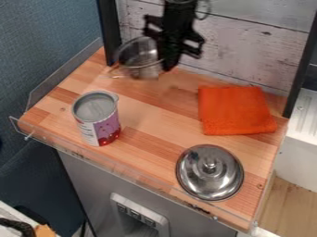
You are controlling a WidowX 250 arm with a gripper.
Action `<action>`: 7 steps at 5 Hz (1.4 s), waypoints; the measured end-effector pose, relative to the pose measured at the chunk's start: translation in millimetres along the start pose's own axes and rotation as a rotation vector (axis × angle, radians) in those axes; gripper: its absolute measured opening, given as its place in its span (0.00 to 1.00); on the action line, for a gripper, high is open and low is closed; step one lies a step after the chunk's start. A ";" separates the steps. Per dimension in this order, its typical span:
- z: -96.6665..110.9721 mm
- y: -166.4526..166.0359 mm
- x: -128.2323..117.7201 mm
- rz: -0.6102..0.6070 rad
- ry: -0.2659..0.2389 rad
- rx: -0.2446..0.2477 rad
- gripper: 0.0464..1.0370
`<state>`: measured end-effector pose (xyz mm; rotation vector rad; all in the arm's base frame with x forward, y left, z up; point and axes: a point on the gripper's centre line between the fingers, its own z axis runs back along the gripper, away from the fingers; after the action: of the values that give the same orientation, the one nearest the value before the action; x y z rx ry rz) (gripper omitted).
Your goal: Move the silver pot to the upper right of table
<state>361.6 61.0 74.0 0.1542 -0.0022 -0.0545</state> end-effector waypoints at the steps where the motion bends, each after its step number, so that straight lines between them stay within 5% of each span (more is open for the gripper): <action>1: -21.8 21.4 -6.8 0.066 0.078 0.014 0.03; 3: -48.2 40.4 -17.0 0.089 0.117 0.052 0.03; 7: -66.5 68.8 -30.1 0.167 0.109 0.058 0.06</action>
<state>335.7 140.7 18.9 0.2138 0.0918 0.1207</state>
